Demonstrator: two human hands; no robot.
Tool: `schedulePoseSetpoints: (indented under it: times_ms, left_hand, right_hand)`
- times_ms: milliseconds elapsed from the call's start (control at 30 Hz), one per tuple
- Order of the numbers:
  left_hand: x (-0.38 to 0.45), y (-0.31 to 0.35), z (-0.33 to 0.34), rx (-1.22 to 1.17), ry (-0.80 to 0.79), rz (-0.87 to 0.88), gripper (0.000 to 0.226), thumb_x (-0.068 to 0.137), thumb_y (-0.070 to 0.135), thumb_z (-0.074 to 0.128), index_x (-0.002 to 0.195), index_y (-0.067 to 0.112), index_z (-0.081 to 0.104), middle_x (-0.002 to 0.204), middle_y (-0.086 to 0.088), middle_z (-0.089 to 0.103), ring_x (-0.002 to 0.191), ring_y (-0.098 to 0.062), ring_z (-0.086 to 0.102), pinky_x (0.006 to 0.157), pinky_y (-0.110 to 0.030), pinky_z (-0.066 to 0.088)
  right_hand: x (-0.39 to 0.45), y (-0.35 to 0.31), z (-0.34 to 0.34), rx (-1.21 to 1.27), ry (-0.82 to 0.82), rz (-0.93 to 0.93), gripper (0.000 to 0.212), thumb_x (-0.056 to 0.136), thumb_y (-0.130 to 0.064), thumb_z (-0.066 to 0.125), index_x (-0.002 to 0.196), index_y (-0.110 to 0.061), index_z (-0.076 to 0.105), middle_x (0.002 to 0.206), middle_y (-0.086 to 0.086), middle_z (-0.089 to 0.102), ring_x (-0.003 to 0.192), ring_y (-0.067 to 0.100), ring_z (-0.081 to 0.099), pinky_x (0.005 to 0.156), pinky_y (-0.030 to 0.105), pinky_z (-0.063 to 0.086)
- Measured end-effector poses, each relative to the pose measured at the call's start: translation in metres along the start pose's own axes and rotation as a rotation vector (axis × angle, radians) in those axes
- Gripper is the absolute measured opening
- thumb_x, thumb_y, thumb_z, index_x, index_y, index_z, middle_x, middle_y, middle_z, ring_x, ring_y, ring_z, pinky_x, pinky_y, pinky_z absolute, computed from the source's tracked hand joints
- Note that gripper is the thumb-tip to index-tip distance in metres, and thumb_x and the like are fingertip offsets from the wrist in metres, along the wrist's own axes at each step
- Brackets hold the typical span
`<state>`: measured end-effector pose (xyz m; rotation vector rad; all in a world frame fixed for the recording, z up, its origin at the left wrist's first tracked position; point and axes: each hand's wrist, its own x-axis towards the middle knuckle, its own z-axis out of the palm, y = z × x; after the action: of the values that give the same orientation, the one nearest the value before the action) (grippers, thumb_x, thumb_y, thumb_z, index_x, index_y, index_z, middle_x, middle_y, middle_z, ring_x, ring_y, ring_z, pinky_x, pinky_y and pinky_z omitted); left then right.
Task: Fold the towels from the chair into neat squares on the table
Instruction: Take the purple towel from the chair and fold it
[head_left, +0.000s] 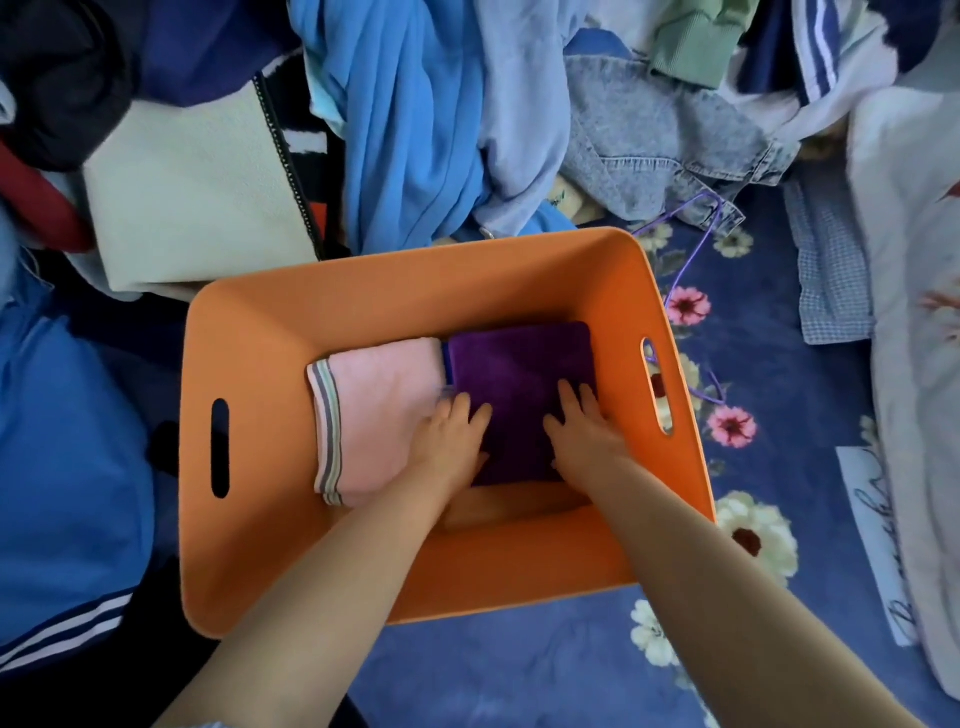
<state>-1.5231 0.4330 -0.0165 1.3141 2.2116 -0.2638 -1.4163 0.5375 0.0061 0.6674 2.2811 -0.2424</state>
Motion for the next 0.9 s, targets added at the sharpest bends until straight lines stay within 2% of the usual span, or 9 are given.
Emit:
schedulePoseSetpoints:
  times_ms: [100,167,233,300,400,500,600,733,900]
  left_hand:
    - [0.005,-0.006,0.006,0.06,-0.106,-0.098,0.067,0.095,0.039,0.042,0.148,0.013,0.009,0.15,-0.02,0.021,0.141,-0.034,0.017,0.112,-0.042,0.023]
    - [0.004,-0.006,0.009,0.12,-0.127,-0.094,0.069,0.096,0.042,0.039,0.148,0.013,0.005,0.152,-0.019,0.018,0.143,-0.033,0.01,0.114,-0.045,0.016]
    - [0.004,-0.005,0.008,0.147,-0.139,-0.088,0.07,0.095,0.041,0.04,0.148,0.012,0.004,0.152,-0.019,0.019,0.143,-0.033,0.012,0.114,-0.045,0.017]
    - [0.003,-0.004,0.001,0.17,-0.131,-0.078,0.069,0.095,0.04,0.042,0.148,0.011,0.008,0.149,-0.018,0.025,0.14,-0.032,0.02,0.111,-0.043,0.022]
    - [-0.003,-0.002,-0.014,0.161,-0.069,-0.068,0.054,0.094,0.037,0.043,0.14,0.011,0.028,0.141,-0.015,0.037,0.132,-0.029,0.033,0.105,-0.038,0.029]
    - [-0.014,0.0,-0.03,0.179,-0.031,-0.095,0.04,0.093,0.026,0.047,0.129,0.011,0.041,0.135,-0.012,0.041,0.127,-0.027,0.037,0.1,-0.036,0.033]
    - [-0.033,0.006,-0.055,0.21,-0.043,-0.14,0.04,0.092,0.023,0.049,0.129,0.012,0.043,0.133,-0.01,0.042,0.125,-0.026,0.038,0.097,-0.036,0.036]
    - [-0.068,0.025,-0.105,0.241,0.012,-0.163,0.038,0.093,0.023,0.047,0.13,0.014,0.046,0.136,-0.01,0.042,0.128,-0.027,0.037,0.098,-0.037,0.037]
    - [-0.126,0.065,-0.165,0.283,0.077,-0.184,0.039,0.094,0.025,0.043,0.132,0.015,0.046,0.138,-0.007,0.042,0.13,-0.025,0.037,0.097,-0.035,0.038]
  right_hand:
    - [0.012,0.002,0.006,0.085,-0.064,0.026,0.059,0.093,-0.012,0.05,0.143,-0.023,0.021,0.153,0.009,-0.025,0.142,0.033,-0.018,0.113,0.044,0.025]
    - [0.018,0.005,0.008,0.136,-0.094,0.02,0.066,0.091,-0.008,0.051,0.145,-0.025,0.016,0.152,0.008,-0.027,0.142,0.032,-0.017,0.113,0.042,0.027]
    - [0.021,0.007,0.005,0.151,-0.121,0.019,0.069,0.091,-0.006,0.05,0.146,-0.024,0.013,0.152,0.008,-0.027,0.143,0.031,-0.016,0.115,0.043,0.025]
    - [0.02,0.006,0.0,0.156,-0.15,0.029,0.068,0.091,-0.004,0.05,0.145,-0.022,0.014,0.153,0.008,-0.026,0.143,0.032,-0.014,0.115,0.045,0.024]
    - [0.011,0.003,-0.011,0.155,-0.164,0.031,0.057,0.091,-0.004,0.048,0.142,-0.015,0.024,0.154,0.011,-0.02,0.144,0.033,-0.008,0.115,0.047,0.025]
    - [-0.006,0.002,-0.026,0.136,-0.09,-0.004,0.047,0.093,-0.007,0.044,0.138,-0.011,0.032,0.156,0.012,-0.009,0.144,0.031,-0.001,0.114,0.046,0.026]
    - [-0.038,0.004,-0.049,0.086,0.033,0.003,0.044,0.093,-0.009,0.041,0.137,-0.008,0.035,0.155,0.013,0.007,0.143,0.029,0.01,0.11,0.044,0.032]
    - [-0.098,0.007,-0.09,0.023,0.247,0.036,0.037,0.092,-0.009,0.041,0.128,-0.005,0.045,0.141,0.015,0.033,0.132,0.031,0.03,0.101,0.041,0.038]
    - [-0.188,0.023,-0.132,0.005,0.371,0.061,0.035,0.091,-0.007,0.04,0.125,-0.005,0.049,0.134,0.015,0.04,0.124,0.031,0.039,0.092,0.042,0.043]
